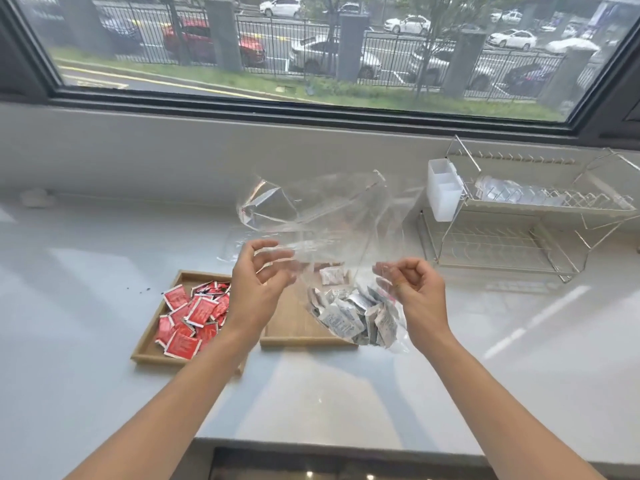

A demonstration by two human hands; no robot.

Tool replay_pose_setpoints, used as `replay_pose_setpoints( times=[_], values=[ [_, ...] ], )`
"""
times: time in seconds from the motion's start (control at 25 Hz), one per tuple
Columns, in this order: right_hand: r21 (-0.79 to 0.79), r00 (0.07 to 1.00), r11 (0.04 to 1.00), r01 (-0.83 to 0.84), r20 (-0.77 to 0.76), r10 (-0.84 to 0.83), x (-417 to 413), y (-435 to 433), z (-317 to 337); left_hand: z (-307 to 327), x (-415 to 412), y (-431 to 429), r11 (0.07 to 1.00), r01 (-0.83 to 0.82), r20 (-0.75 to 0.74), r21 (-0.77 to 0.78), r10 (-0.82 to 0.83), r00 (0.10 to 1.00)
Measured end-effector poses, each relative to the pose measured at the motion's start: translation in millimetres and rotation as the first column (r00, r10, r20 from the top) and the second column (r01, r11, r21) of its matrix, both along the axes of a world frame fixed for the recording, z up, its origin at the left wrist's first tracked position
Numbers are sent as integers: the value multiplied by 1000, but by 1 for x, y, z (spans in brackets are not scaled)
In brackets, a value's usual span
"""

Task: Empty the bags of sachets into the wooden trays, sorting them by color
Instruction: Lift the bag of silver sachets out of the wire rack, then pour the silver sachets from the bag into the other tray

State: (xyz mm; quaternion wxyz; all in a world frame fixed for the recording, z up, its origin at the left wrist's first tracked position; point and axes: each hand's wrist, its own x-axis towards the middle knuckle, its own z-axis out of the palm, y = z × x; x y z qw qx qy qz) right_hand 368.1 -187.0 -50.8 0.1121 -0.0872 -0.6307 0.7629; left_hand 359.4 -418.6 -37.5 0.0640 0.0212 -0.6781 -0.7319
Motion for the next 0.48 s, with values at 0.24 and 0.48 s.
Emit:
replay_pose_setpoints(
  times=[0.24,0.48],
  values=[
    [3,992,992,-125,10,125,-26,-8,-6,21,5,-21,959,-136,-262,-249,68,963],
    [-9,981,982,-190,42,190,-54,5,-17,37,-11,-20,464,-582,-721,-668,-208,662]
  ],
)
